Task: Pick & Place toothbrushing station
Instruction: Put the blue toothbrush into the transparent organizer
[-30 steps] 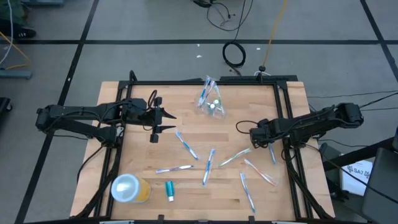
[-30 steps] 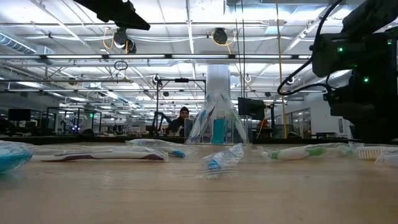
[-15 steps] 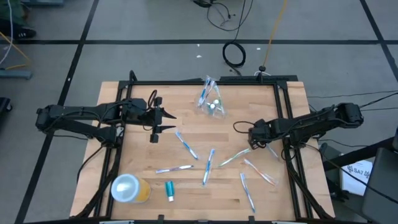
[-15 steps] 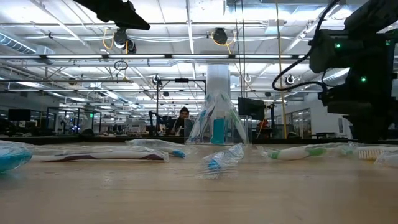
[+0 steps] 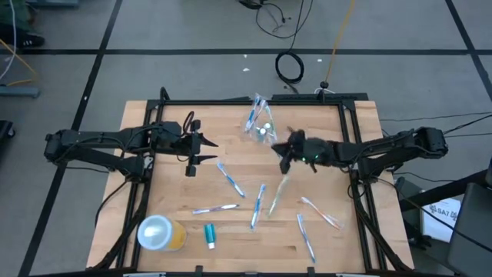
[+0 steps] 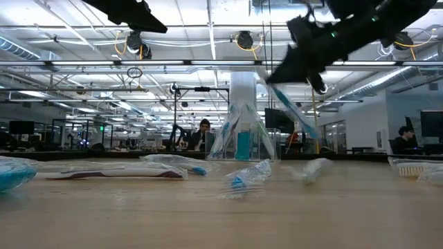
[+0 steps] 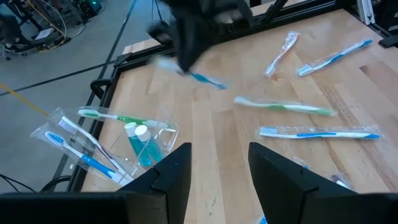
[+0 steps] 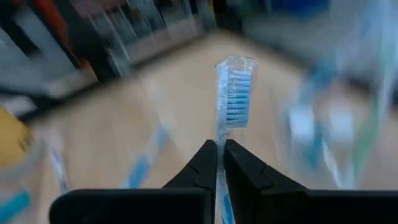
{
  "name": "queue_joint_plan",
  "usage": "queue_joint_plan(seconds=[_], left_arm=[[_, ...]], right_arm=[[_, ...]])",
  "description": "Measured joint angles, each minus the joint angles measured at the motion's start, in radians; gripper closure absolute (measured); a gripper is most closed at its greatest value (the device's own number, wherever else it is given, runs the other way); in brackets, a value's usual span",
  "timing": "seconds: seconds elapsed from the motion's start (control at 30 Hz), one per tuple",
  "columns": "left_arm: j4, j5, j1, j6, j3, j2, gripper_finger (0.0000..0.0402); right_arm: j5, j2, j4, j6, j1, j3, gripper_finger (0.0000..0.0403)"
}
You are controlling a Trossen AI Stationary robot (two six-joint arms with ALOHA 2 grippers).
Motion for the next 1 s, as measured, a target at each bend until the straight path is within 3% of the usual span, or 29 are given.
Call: queue_joint_plan(seconds=[0.2,0.43,0.57,0.77,1.0], left_arm=[[0.0,0.0,0.0,0.0,0.0,0.0,0.0236],[0.0,0.0,0.0,0.004,0.0,0.0,0.0236],[0.0,0.0,0.0,0.0,0.0,0.0,0.0236],[-0.003,0.0,0.0,0.0,0.0,0.0,0.0236],[-0.006,0.0,0.0,0.0,0.0,0.023,0.0236]], right_arm=[[0.0,0.015,0.356,-0.393,-0.054,0.0,0.0393],[-0.052,0.137,0.578,-0.63,-0.128,0.001,0.0393],[-0.042,0.262,0.652,-0.583,-0.166,0.001,0.0393],[0.105,0.387,0.686,-0.476,-0.194,0.001,0.0393],[0.294,0.441,0.686,-0.388,-0.182,0.001,0.039]])
